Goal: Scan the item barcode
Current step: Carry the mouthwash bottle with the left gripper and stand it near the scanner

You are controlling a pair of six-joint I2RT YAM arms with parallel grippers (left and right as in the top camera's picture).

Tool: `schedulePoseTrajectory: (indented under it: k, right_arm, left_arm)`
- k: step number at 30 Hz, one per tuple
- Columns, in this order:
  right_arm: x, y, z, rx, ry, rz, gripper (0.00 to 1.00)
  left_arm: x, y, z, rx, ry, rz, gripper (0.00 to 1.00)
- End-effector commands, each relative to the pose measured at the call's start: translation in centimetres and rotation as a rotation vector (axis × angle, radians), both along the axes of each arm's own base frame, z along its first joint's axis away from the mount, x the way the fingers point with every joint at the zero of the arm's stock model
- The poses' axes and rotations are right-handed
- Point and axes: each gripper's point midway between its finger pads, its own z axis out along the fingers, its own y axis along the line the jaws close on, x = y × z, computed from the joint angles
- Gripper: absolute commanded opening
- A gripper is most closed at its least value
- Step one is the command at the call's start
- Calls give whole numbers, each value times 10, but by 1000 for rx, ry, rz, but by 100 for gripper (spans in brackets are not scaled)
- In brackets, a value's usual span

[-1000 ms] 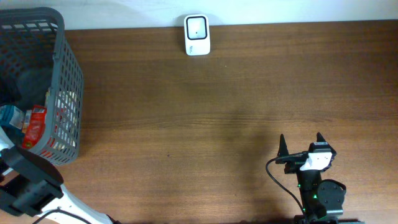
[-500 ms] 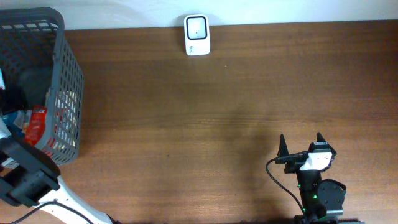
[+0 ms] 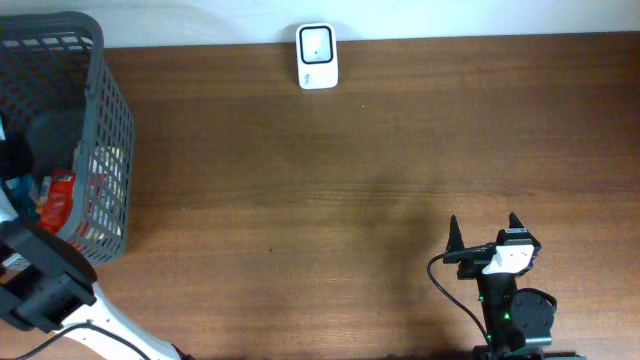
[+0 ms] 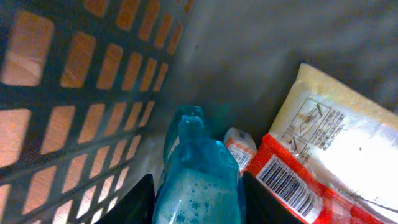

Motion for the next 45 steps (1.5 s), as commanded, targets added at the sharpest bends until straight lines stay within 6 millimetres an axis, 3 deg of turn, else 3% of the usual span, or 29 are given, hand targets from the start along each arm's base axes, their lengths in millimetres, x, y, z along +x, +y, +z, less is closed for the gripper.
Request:
schedulePoseTrajectory:
  k: [1,2,6,7,8,10,12,13,16,19,22,25,27,29,31,33,34,38,40,42,45]
  right_arm:
    - [0,-4,-3,7,5,-19,98]
    - [0,-4,-3,7,5,-19,98]
    - [0,-4,-3,7,5,-19,98]
    - [0,-4,-3,7,5,-19,98]
    - [0,-4,-3,7,5,-19,98]
    - [0,-4,-3,7,5,-19,98]
    - [0,-4,-3,7,5,-19,98]
    - [0,-4,-3,7,5,-19,98]
    - [0,-4,-3,7,5,-19,98]
    - [0,-4,-3,7,5,-19,98]
    - [0,-4,-3,7,5,-19,98]
    - [0,-4,-3,7,5,-19,98]
    - [0,-4,-3,7,5,-19,98]
    - [0,-4,-3,7,5,-19,98]
    - [0,-4,-3,7,5,-19,98]
    - [0,-4,-3,7,5,-19,98]
    - [0,-4,-3,7,5,-19,98]
    - [0,-4,-3,7,5,-19,98]
    - [0,-4,-3,7,5,-19,98]
    - [0,-4,-3,7,5,-19,98]
    - [0,-4,-3,7,5,-19,98]
  left_arm:
    - [13,10,42,36,-119,59,5]
    - [19,7,58,33,-171,44,3]
    - [46,-23,157,9,-472,-92,3]
    - [53,-43,217,-9,-653,-140,1]
    - [54,-59,257,-58,-781,-138,0]
    - [52,-100,313,-180,-953,-244,0]
    - [44,-138,352,-301,-1066,-371,0]
    - [35,-171,379,-455,-1134,-434,0]
    - [39,-226,394,-621,-1133,-496,0]
    - [51,-307,398,-714,-1097,-668,0]
    - [67,-378,389,-726,-1054,-732,0]
    - [87,-426,365,-619,-1011,-767,0]
    - [114,-470,325,-496,-935,-768,0]
    - [139,-525,264,-474,-816,-831,0]
    - [155,-563,216,-505,-738,-870,0]
    - [168,-587,179,-522,-691,-892,0]
    - [178,-611,140,-536,-650,-914,0]
    - [194,-655,71,-556,-608,-957,0]
    - [199,-668,48,-537,-602,-959,0]
    - [199,-677,29,-502,-583,-950,0]
    - [191,-691,18,-506,-559,-968,0]
